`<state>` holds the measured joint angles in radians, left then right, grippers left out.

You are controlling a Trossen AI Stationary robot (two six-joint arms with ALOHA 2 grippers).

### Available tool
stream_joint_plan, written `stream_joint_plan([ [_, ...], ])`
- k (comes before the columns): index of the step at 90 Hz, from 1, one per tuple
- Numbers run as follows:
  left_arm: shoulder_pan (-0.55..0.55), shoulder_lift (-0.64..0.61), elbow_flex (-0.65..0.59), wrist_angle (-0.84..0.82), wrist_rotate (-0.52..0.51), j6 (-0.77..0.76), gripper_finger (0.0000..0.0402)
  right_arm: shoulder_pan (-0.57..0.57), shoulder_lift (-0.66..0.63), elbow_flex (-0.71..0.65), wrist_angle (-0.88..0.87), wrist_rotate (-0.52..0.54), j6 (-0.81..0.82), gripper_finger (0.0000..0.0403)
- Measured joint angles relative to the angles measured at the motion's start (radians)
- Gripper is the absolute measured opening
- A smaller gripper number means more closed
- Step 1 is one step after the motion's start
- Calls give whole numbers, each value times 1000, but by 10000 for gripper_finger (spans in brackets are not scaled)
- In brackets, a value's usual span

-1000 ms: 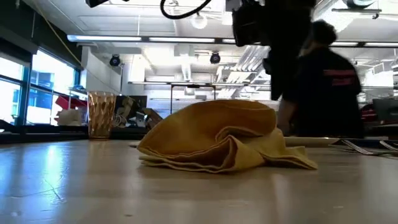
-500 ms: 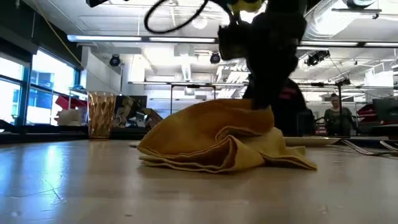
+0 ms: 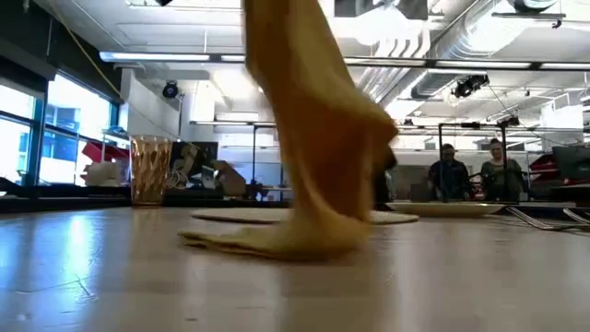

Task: Set table place
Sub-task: Fold the yellow table napkin

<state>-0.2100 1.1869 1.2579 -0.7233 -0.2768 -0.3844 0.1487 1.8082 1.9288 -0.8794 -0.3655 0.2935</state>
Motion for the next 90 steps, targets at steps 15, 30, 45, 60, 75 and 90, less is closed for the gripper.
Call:
stream_joint_plan([
  [15,-1,54,0,115,49,57,1,-30,17,-38,-162,184,70,0],
  [30,-6,129,0,186,77,124,21,-18,8,-16,-148,148,106,0],
  [45,-6,197,0,306,79,123,64,-17,11,58,-178,264,207,0],
  [60,2,235,0,460,77,107,112,-25,10,150,-279,376,293,0],
  [75,14,276,0,572,35,90,140,-29,10,205,-334,443,332,0],
  [90,14,315,1,553,-31,28,144,-33,10,213,-361,467,338,0],
])
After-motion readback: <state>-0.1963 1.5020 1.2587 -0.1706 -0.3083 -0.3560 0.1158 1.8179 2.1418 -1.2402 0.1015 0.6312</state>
